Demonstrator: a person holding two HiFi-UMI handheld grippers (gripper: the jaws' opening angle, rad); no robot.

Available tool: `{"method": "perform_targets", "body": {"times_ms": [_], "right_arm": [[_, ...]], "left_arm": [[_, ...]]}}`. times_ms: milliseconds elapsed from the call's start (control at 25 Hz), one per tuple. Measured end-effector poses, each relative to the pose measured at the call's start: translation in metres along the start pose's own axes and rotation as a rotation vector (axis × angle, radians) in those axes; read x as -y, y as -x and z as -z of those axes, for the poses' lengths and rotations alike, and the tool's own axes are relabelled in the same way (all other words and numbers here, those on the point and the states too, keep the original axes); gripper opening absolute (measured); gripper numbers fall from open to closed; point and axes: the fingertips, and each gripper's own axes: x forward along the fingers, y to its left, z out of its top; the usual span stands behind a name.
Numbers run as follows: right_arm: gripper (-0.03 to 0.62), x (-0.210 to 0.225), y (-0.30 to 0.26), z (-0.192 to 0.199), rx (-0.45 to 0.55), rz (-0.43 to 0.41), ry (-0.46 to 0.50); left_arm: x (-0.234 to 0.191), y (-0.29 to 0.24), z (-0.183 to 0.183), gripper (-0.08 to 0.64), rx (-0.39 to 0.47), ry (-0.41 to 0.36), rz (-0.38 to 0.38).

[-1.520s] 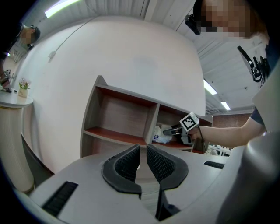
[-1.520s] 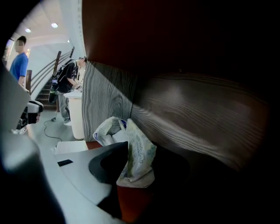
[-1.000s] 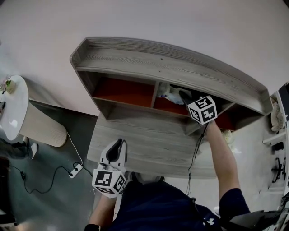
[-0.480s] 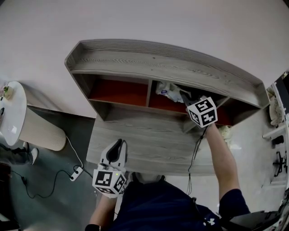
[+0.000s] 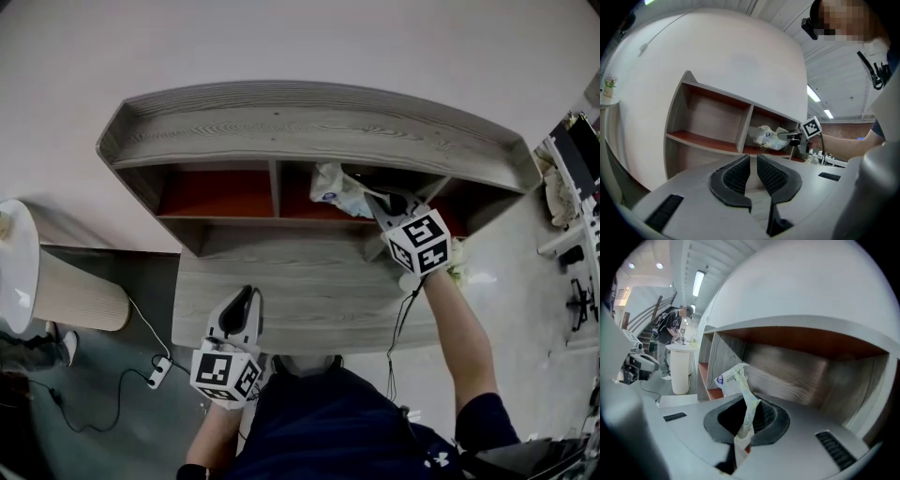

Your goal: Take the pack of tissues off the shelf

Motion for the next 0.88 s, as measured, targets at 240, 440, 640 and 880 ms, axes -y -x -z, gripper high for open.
{"method": "perform_targets", "body": {"times_ms": [240,440,640,880], "right_arm": [[0.012,-0.005,0.043,0.001,0.038,0.017,-0.042],[0.012,-0.005,0.076,0.008,0.052,0.047,-0.069],[0.012,-0.008,0.109,0.026,0.039,0.097,-0.079],[0.012,-0.024,0.129,0.057,0.009,0.119,-0.087]], "left_arm": [[0.023,-0.016,0.008,0.058,-0.026,-0.005,0.077],[0.043,-0.033,0.01,0.058,-0.04,-0.014,0.147],[0.063,-0.043,0.018,0.058,-0.063,-0.015,0.211],[0.079,-0.051,0.025,0.058,-0.088,-0.022,0.255]]}}
